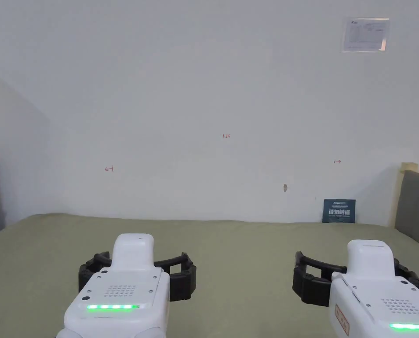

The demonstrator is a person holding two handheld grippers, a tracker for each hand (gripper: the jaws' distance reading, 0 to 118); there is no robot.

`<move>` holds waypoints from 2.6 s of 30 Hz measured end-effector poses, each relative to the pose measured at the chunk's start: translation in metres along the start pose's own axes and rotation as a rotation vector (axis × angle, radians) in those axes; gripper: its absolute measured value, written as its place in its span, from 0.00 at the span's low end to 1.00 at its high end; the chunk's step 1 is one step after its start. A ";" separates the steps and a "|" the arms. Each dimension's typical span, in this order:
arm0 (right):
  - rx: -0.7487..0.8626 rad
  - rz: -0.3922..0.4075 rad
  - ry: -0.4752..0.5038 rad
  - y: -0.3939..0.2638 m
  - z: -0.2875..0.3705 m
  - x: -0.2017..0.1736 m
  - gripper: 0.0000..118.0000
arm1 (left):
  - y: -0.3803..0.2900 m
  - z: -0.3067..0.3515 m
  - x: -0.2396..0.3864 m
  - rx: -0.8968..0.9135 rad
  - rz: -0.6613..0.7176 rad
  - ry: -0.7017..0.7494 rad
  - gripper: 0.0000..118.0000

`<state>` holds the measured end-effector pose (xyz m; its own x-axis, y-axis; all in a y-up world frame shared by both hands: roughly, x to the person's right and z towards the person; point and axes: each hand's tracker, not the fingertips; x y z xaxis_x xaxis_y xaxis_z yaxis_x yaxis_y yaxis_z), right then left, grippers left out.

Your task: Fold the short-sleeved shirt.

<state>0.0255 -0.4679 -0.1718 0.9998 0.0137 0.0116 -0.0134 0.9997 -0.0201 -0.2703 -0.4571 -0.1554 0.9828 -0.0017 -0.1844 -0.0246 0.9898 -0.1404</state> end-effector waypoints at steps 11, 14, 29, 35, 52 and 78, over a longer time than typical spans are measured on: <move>-0.029 0.009 -0.017 -0.001 -0.004 -0.003 0.00 | -0.001 -0.003 0.003 -0.013 -0.011 -0.045 0.00; -0.066 -0.017 0.002 -0.001 -0.005 0.002 0.00 | 0.008 0.002 0.006 -0.016 -0.009 -0.060 0.00; -0.140 0.014 0.050 -0.021 -0.019 -0.026 0.00 | -0.019 0.003 -0.038 -0.069 -0.040 0.010 0.00; -0.156 0.015 0.328 -0.040 -0.031 -0.134 0.00 | -0.023 0.040 -0.153 -0.102 0.021 0.293 0.00; -0.219 0.012 0.625 -0.063 -0.033 -0.271 0.00 | -0.054 0.070 -0.268 -0.223 0.057 0.527 0.00; -0.540 0.049 0.512 -0.173 -0.055 -0.204 0.00 | -0.248 -0.193 -0.237 -0.936 0.128 0.190 0.97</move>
<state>-0.1750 -0.6449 -0.2255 0.8805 -0.0851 -0.4663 -0.1823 0.8473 -0.4989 -0.5329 -0.7293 -0.2648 0.9185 -0.0064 -0.3953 -0.3463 0.4693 -0.8123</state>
